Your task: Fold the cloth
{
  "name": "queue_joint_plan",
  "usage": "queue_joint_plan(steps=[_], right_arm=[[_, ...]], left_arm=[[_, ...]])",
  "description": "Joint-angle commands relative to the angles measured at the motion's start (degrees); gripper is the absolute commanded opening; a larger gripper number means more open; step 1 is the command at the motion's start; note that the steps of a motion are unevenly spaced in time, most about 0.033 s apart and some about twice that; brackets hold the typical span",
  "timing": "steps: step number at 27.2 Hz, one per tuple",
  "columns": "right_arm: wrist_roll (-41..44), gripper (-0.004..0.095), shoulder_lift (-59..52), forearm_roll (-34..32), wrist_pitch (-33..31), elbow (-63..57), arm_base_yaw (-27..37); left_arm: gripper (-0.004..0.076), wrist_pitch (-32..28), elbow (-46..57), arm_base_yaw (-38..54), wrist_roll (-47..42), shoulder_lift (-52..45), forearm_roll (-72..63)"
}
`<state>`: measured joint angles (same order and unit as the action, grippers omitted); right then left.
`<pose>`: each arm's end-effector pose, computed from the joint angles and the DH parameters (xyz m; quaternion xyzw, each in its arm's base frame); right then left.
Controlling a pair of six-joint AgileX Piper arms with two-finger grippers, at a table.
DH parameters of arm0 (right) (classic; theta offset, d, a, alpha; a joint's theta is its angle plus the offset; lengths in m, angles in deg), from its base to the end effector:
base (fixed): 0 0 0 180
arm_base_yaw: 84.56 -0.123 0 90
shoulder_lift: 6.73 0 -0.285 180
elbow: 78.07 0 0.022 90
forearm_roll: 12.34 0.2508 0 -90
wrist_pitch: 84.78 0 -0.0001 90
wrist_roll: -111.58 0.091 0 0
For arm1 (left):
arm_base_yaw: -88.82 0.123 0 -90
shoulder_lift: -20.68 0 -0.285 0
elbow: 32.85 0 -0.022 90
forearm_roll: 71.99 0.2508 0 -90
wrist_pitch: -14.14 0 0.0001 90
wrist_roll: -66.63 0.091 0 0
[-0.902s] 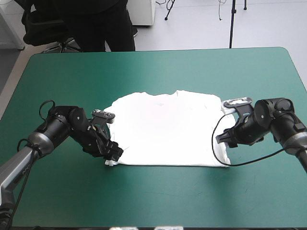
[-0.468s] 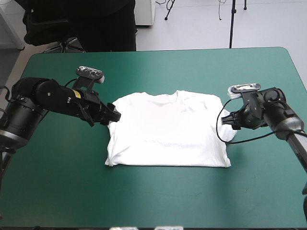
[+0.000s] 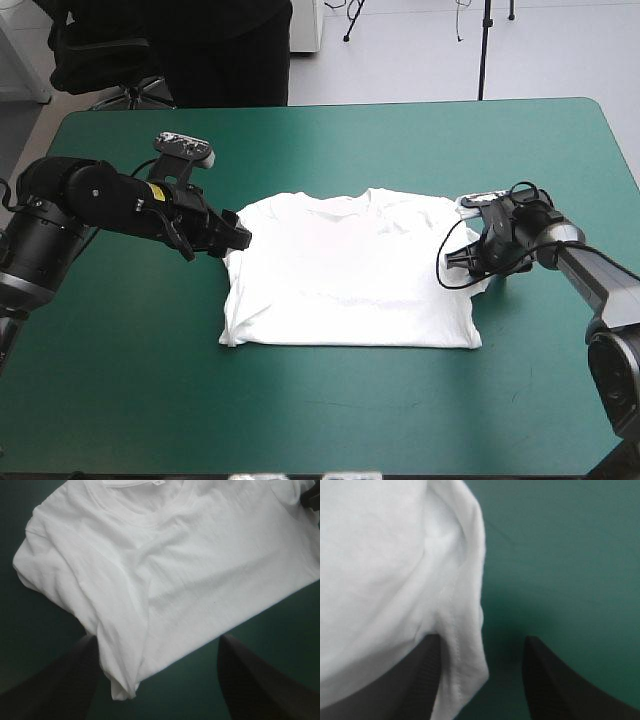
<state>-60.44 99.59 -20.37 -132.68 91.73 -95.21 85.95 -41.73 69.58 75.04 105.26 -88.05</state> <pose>0.3349 0.0534 0.2171 -0.0625 0.9872 -0.0352 0.1428 0.2363 -0.1078 0.4165 0.2226 0.9243 -0.1651 0.2626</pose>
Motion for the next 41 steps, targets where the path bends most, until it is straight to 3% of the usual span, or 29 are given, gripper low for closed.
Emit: queue_joint_plan(steps=[1,6,9,13,17,21,29,33,36,37,39,41], right_arm=[[-0.65,0.0298,-1.48,-0.44,1.29,1.73,0.39],[-0.65,-0.0019,-0.9,-0.55,1.42,1.73,0.39],[-0.65,-0.0017,-1.02,-1.15,1.12,2.17,0.39],[-1.69,-0.0017,-1.02,0.75,-4.41,7.26,0.39],[-7.98,-0.0017,-1.02,11.43,-8.97,15.37,0.29],[-13.73,-0.0017,-0.89,23.18,-9.37,19.38,-0.9],[-14.52,-0.0016,5.74,22.91,-9.47,19.54,-7.28],[-18.28,0.0081,8.35,23.62,-11.06,19.64,-8.22],[-18.87,0.0253,8.35,24.15,-12.92,20.42,-8.22],[-18.87,0.0399,8.24,24.5,-15.69,21.9,-8.22],[-18.87,0.0548,6.76,24.9,-19.4,24.22,-8.22],[-18.87,0.0565,3.2,24.18,-22.64,25.89,-8.22]], left_arm=[[0.0491,0.27,-1.86,-0.11,-0.83,-1.67,-1.98],[0.0491,0.27,-1.86,-0.11,-0.83,-1.67,-1.76],[0.0491,0.75,-1.86,-0.11,-0.83,-1.67,-1.1],[0.0491,1.76,-1.86,-0.11,-0.87,-1.67,0.0],[0.0491,1.92,-1.86,-0.11,-1.12,-1.72,0.42],[0.049,1.92,-1.86,-0.11,-1.36,-1.81,0.42],[0.049,1.92,-1.86,-0.11,-2.81,-1.81,0.42],[0.049,1.92,-1.86,-0.11,-3.02,-2.03,0.42],[0.0491,1.92,-1.86,-0.11,-3.27,-2.03,0.69],[0.0491,1.78,-1.86,-0.11,-4.06,-2.03,1.96],[0.0491,1.8,-1.86,-0.11,-6.76,-2.03,6.69],[0.0491,2.01,-1.64,-0.11,-10.3,-2.03,13.53]])
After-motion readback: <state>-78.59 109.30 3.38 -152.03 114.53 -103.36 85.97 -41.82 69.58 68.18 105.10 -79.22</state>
